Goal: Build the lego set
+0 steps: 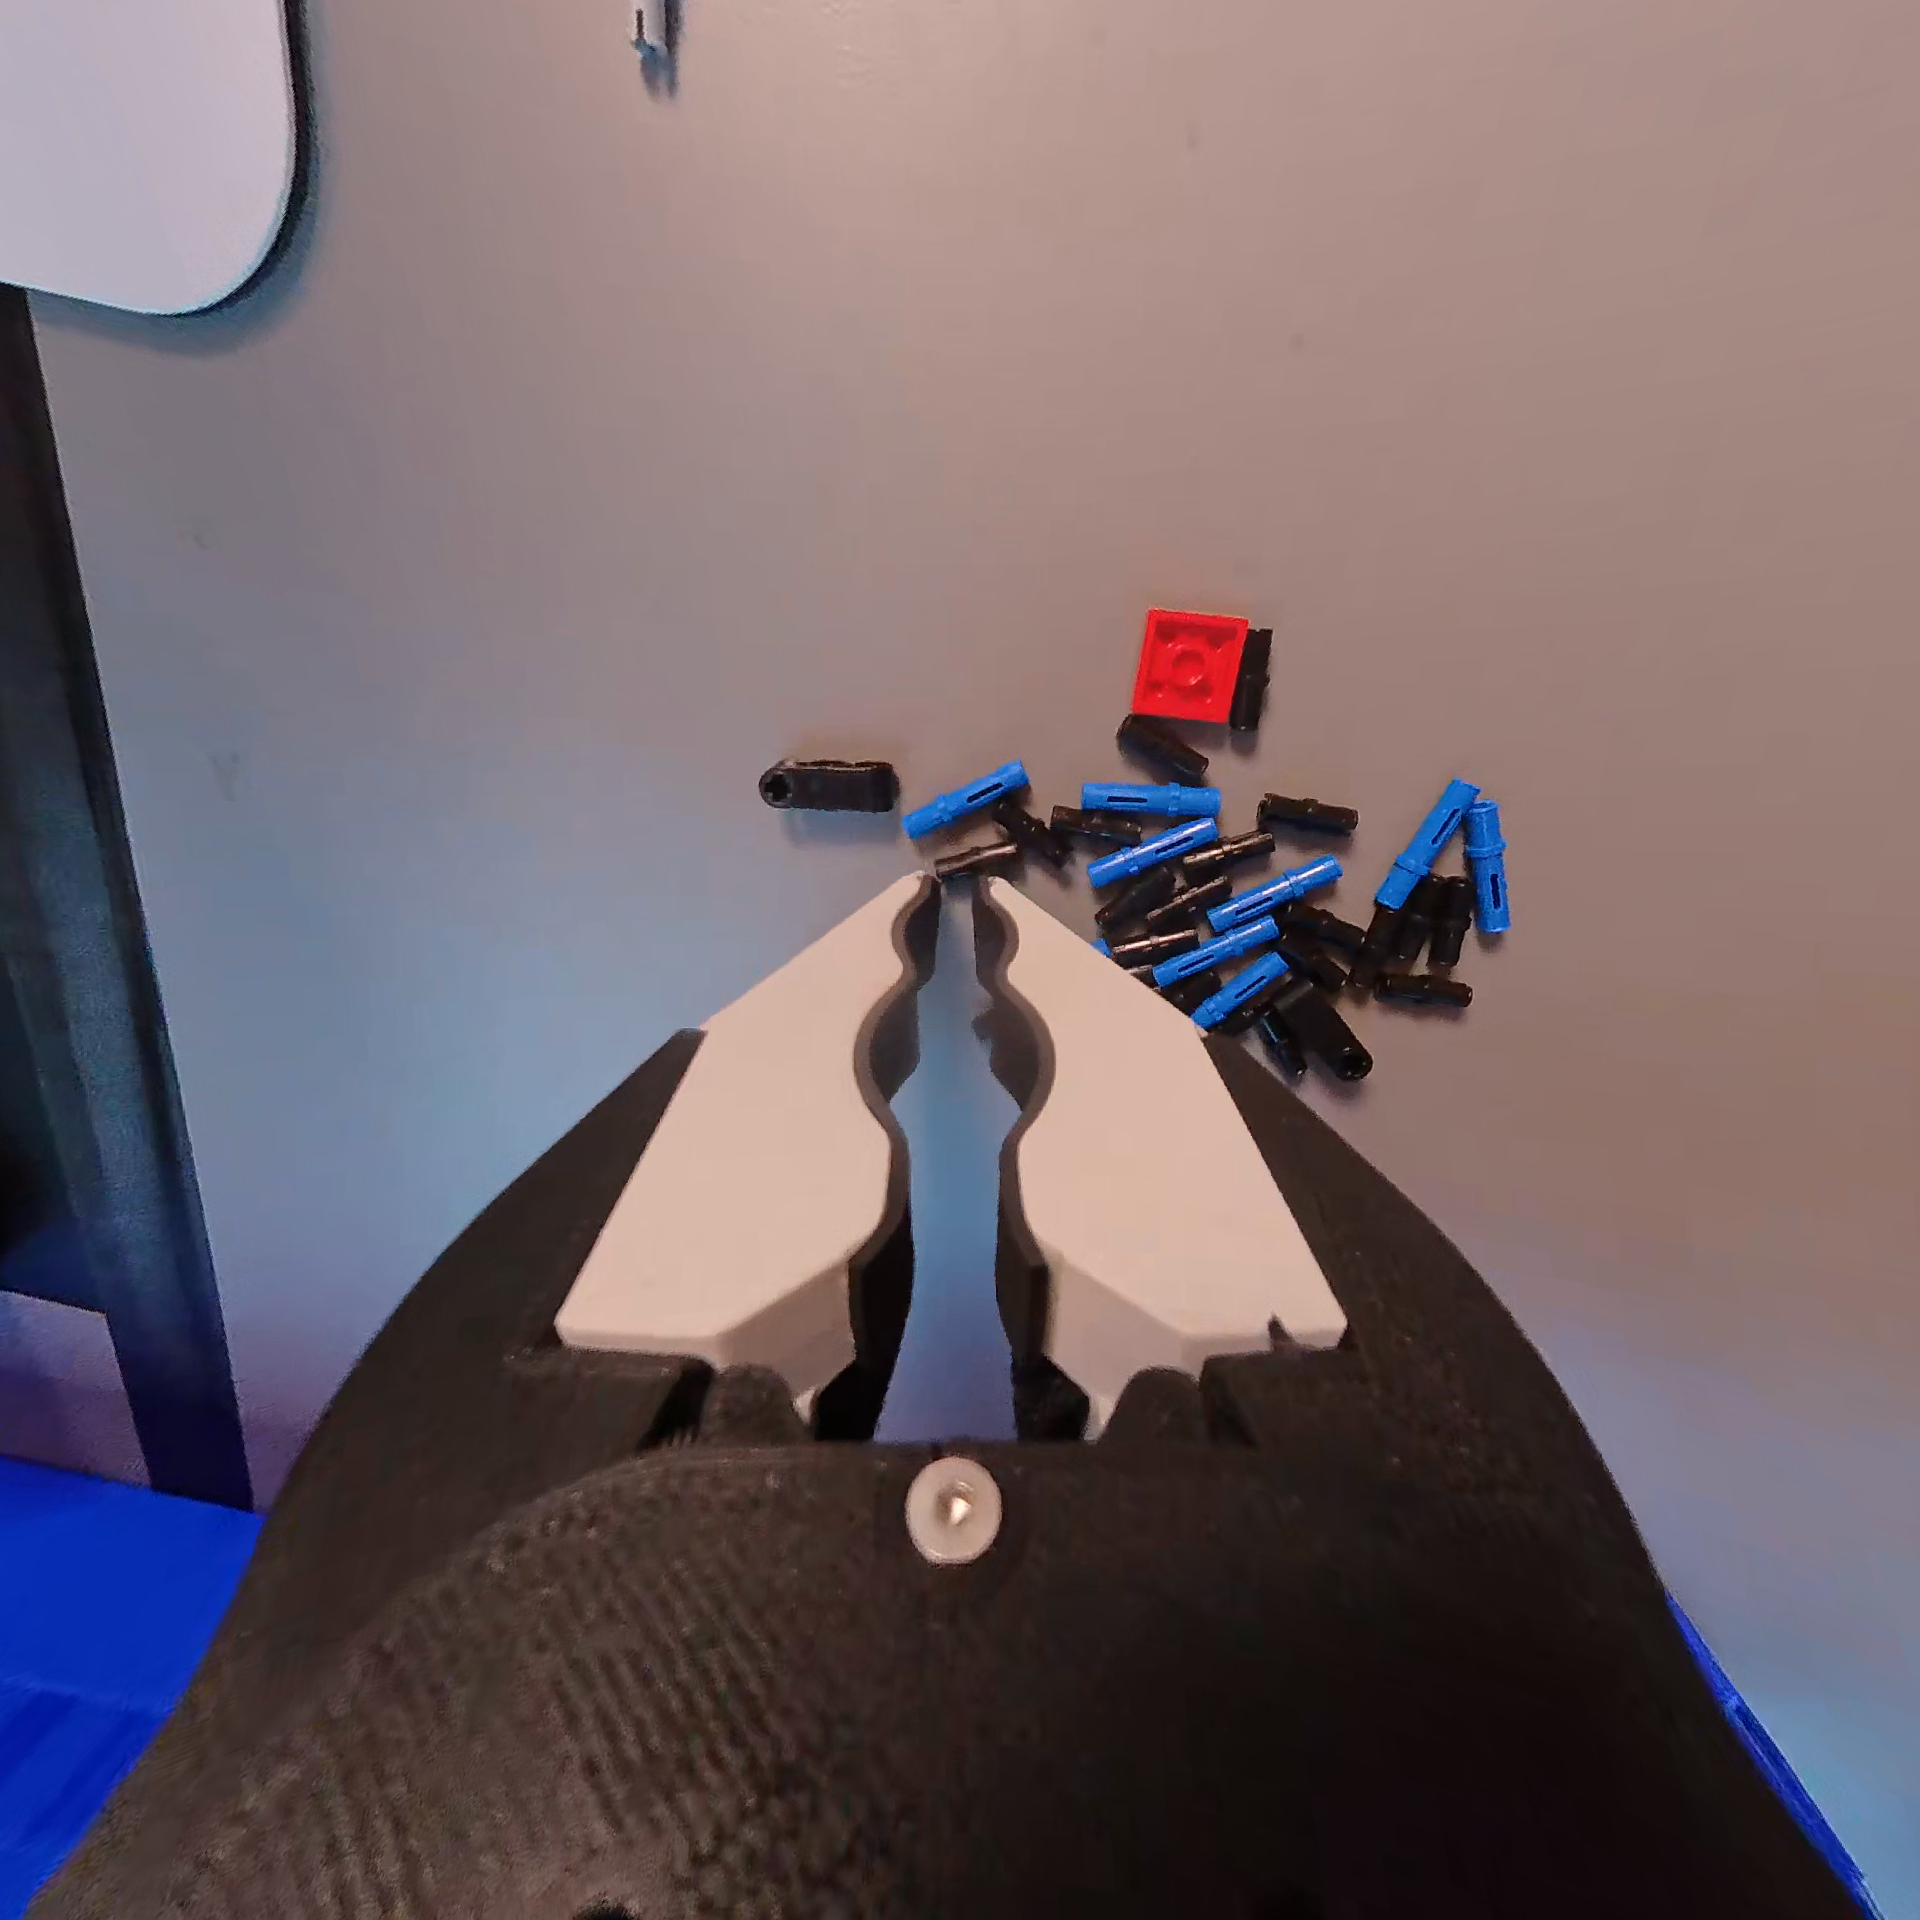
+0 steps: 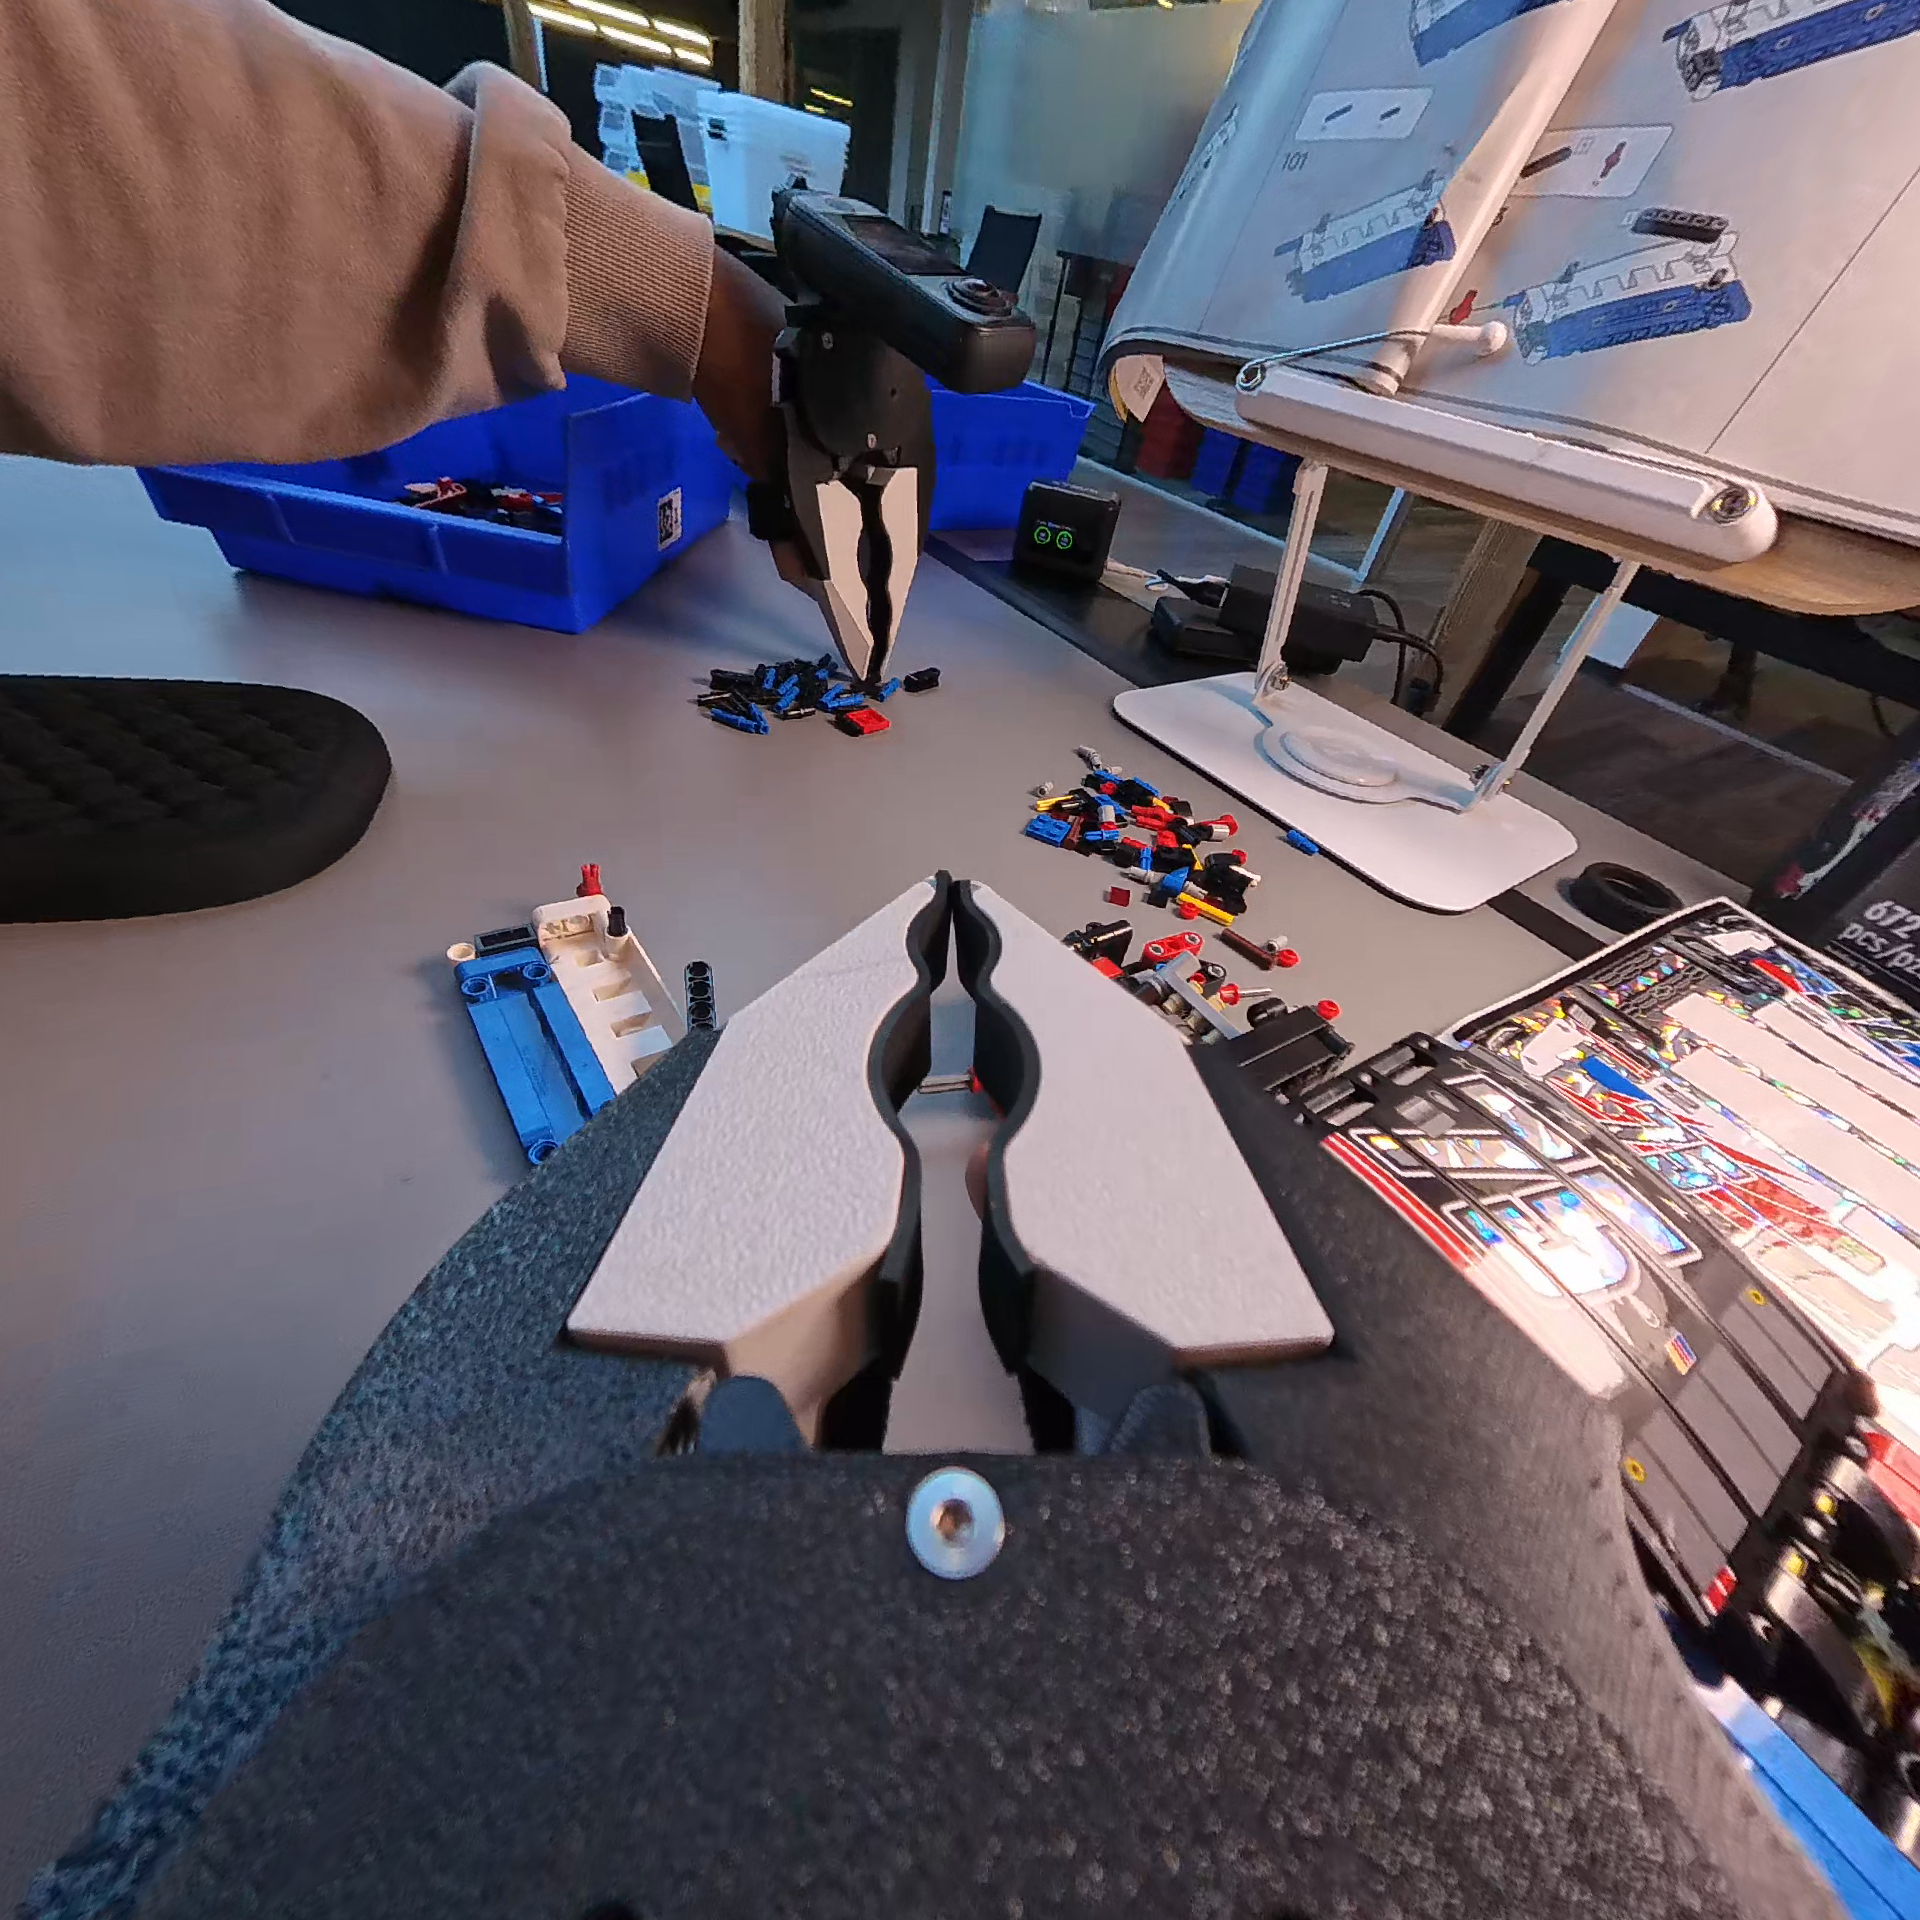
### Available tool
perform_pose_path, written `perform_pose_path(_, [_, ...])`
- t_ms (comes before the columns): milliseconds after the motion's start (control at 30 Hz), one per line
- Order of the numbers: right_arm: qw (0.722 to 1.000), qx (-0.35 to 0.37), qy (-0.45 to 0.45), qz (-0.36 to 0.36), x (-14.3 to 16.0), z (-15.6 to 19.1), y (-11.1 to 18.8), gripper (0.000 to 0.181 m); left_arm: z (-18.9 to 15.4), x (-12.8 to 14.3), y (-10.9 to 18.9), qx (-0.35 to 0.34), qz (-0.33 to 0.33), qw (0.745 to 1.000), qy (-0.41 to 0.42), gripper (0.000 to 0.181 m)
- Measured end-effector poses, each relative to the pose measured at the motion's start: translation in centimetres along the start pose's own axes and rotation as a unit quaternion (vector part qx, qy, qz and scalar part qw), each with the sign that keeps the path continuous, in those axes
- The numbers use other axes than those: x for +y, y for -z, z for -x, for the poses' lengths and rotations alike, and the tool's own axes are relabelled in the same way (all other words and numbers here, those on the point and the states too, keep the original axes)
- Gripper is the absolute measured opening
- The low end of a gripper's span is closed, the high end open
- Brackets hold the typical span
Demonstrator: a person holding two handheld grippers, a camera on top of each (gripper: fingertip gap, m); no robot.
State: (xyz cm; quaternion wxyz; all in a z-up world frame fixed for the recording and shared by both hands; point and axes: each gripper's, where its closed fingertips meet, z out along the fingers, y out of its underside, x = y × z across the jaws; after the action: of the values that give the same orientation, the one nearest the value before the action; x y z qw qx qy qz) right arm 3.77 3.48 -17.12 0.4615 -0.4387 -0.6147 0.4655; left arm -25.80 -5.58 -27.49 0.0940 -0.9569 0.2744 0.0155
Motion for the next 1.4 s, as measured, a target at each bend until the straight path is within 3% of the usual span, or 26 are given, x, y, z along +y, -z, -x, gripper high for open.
perform_pose_path(333, [1.0,-0.006,-0.002,0.009,0.4,0.2,-0.2,0.0,-0.4,0.0,0.1,0.024,-0.019,0.999,0.009,0.018])
perform_pose_path(867, [1.0,-0.009,0.005,0.028,1.2,0.2,-0.4,0.0,-1.0,-1.2,-0.1,0.04,-0.033,0.999,0.009,0.002])
perform_pose_path(967, [1.0,-0.003,0.008,0.026,1.2,-0.1,-0.2,0.0,-1.9,-2.0,1.1,0.04,-0.062,0.997,0.008,0.002])
perform_pose_path(1067, [1.0,0.002,-0.002,0.018,0.9,-0.5,0.0,0.0,-4.2,-4.2,3.6,0.045,-0.117,0.992,-0.001,0.002])
perform_pose_path(1167, [1.0,0.007,-0.012,0.011,0.6,-0.9,0.1,0.0,-9.5,-6.8,4.9,0.079,-0.155,0.984,-0.029,0.002])
perform_pose_path(1300, [1.0,0.024,-0.006,0.008,0.5,-1.5,0.5,0.0,-16.2,-7.6,2.6,0.105,-0.137,0.983,-0.065,0.003])
perform_pose_path(1400, [0.999,0.038,0.004,0.005,0.4,-1.9,0.7,0.0,-18.8,-7.1,1.0,0.11,-0.114,0.985,-0.069,0.003])
